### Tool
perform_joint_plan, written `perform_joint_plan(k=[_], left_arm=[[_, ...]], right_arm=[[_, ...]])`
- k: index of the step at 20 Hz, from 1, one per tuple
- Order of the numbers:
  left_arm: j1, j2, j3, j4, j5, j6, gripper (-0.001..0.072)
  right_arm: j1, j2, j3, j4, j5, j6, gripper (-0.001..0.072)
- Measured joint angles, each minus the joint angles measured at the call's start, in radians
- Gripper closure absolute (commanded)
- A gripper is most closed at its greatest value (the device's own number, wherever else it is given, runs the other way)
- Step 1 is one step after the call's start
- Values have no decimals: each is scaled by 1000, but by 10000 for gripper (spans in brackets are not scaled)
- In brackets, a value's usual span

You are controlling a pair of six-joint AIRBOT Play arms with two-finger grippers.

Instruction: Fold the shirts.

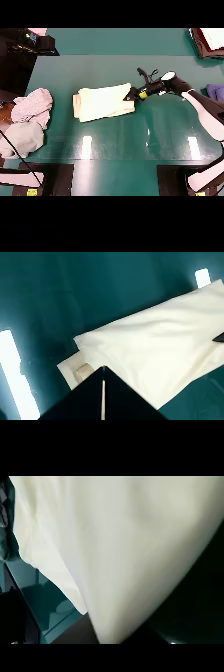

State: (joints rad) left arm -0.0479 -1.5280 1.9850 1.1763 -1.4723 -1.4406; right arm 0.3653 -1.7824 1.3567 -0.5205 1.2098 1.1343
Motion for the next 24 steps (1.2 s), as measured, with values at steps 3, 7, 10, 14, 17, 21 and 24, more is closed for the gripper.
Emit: perform_joint_plan(k=[3, 7, 10, 14, 17, 21, 24], left_arm=[[-62, 0, 0, -6, -1, 0, 683], [-165, 0, 0, -8, 31, 0, 683], [-248, 0, 0, -8, 87, 0, 683], [-344, 0, 0, -10, 140, 0, 683], [-387, 0, 0, -9, 155, 0, 683], [-410, -1, 0, -6, 163, 0, 683], [-416, -1, 0, -4, 163, 0, 683]], right_arm=[[-111, 106, -38, -5, -31, 1, 697], [-364, 278, -85, -68, -67, 18, 697], [-576, 375, -97, -130, -114, 35, 698], [-822, 426, -101, -164, -208, 42, 698], [-947, 404, -63, -175, -247, 34, 698], [-1017, 340, 64, -179, -232, 14, 698], [-1035, 324, 158, -187, -203, 9, 698]])
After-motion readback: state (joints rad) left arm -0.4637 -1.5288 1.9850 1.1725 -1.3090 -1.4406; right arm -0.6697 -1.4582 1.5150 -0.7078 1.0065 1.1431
